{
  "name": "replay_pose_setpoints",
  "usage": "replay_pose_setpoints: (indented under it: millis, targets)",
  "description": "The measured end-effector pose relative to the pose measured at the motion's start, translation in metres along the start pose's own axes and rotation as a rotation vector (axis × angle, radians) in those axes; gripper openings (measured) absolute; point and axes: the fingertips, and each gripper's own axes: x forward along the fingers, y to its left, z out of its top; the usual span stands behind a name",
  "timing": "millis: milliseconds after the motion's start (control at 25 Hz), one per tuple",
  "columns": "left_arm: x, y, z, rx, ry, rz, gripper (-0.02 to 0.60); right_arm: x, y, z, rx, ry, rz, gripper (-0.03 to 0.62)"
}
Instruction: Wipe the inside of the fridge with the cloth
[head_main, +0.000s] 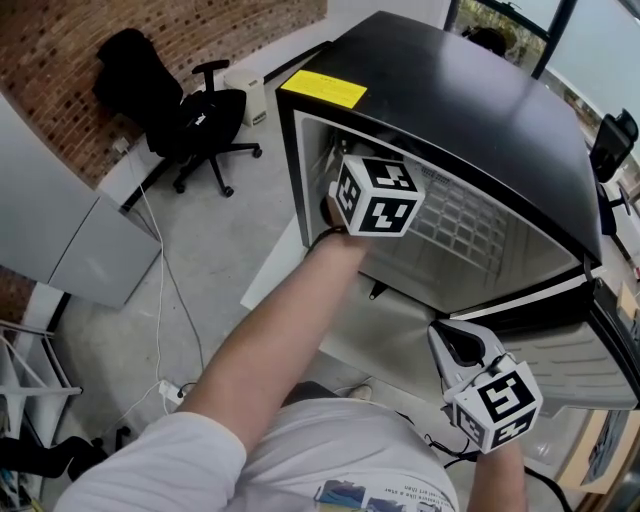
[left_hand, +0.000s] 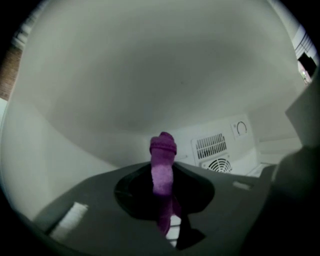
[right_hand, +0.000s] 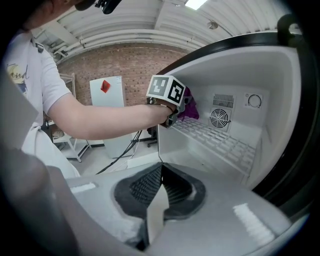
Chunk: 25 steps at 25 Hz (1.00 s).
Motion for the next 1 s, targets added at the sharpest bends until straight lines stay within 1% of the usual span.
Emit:
replay_pose_setpoints:
  millis: [160,480,1000]
  targets:
    - [-0.011,0.002,-0.001,0.007,0.017,0.022,0.067,-0.005,-0.001,-0.003,-0.020,-0.005,0.014,0.003]
    - [-0.044,0.018,-0.013,0.005,0.054,0.080,0.067,-0.005,0.005,-0.003,-0.041,-0.024,0.078,0.003]
    - [-0.099,0.041,-0.028,0.026,0.092,0.131,0.067,-0.004,0.024,0.000,-0.074,-0.046,0.141,0.003]
